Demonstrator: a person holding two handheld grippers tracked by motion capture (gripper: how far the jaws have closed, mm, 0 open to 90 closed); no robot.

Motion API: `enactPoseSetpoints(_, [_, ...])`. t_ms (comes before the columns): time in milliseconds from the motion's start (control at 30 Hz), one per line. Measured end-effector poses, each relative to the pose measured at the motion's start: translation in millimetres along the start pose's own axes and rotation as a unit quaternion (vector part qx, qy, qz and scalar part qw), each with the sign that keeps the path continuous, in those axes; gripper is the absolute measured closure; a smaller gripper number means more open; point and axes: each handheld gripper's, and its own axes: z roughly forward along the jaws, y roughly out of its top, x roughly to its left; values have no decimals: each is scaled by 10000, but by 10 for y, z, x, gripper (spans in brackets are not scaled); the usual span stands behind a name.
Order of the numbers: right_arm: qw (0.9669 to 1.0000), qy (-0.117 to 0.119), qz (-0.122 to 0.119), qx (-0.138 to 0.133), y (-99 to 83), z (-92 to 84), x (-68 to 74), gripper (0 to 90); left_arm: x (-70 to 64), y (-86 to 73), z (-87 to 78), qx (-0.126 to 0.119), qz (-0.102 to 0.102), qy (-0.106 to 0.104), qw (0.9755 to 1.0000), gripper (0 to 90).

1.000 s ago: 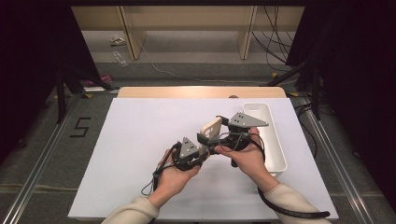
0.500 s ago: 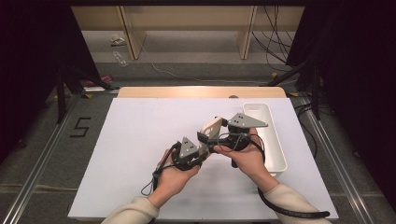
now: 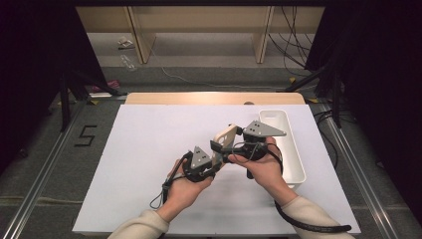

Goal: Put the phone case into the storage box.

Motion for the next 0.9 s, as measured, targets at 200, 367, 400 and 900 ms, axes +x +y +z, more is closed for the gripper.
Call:
enactPoseSetpoints(200, [10000,-5,32,-20,9,-7,2,119,-6,7,-18,-36,20,-52,10000,780])
enactPoseSetpoints(367, [10000,-1,48,-26,8,-8,4,120,-11,15,-34,-81,73,-116,9999,736])
enactPoseSetpoints(400, [10000,-8,50,-33,10,-10,2,120,-11,16,-37,-92,92,-161,9998,720])
enactPoseSetpoints(900, [9997,-182,81,-115,49,-60,-74,120,-57,49,-96,157,519,-270,9982,148])
